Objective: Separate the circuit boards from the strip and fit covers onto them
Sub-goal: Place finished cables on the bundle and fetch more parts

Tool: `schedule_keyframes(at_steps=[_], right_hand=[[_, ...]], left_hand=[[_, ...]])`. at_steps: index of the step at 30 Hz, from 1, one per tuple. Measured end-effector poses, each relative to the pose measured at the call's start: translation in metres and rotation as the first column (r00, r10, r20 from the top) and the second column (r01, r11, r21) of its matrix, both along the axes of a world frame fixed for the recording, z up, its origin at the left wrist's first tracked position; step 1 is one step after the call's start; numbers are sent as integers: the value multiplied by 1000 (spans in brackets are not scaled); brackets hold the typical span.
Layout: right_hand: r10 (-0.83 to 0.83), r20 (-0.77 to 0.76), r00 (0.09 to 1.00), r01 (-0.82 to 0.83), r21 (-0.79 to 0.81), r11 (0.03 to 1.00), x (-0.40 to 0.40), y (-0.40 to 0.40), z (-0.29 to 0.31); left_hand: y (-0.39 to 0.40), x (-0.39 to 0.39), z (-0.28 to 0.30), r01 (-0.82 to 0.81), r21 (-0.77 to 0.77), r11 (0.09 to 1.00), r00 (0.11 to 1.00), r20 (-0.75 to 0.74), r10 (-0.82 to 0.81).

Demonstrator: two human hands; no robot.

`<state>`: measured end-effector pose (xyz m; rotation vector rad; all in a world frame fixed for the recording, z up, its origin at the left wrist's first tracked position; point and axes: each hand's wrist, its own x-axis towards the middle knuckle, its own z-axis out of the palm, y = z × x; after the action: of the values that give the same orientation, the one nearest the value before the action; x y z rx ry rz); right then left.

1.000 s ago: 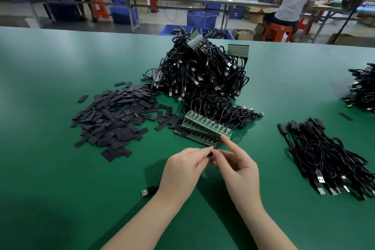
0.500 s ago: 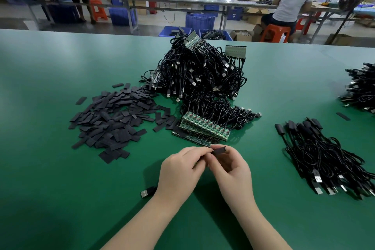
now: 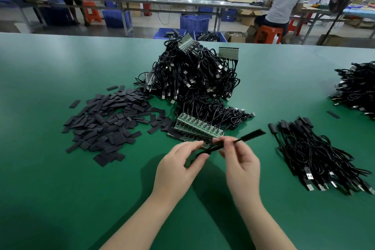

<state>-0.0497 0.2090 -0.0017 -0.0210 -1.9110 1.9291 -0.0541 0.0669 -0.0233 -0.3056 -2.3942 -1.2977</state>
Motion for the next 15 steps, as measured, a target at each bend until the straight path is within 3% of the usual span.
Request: schedule_keyframes(at_steps=[3,5,6,8,9,12,15], right_hand=[[-183,-190,964,191,24,981,-9,41,37],[-311,-204,928,362,299,883,-23,81,54],[-386,-171,907,417,504,756,-32,103,60],[-527,-62,848,332,836,436,-47,143,60],[-581,12,813,228,913,338,-52,160,55],[-701,190,687,-82,979,186,-56,191,32],[-737,140,661,-141,988,61,-57,202,15]], left_hand=[[-2,-1,-1,-25,9,1000,999,-28,25],[-4,-3,-4,-41,10,999,999,-25,42],[-5,-4,-5,-52,6,999,998,-19,52],[-6,-5,-6,-57,-3,998,998,-1,57],[-7,-6,-6,-52,-11,999,999,4,52],[-7,-6,-6,-40,-30,999,999,-7,40],[-6,-6,-7,-35,-22,999,999,-14,34]])
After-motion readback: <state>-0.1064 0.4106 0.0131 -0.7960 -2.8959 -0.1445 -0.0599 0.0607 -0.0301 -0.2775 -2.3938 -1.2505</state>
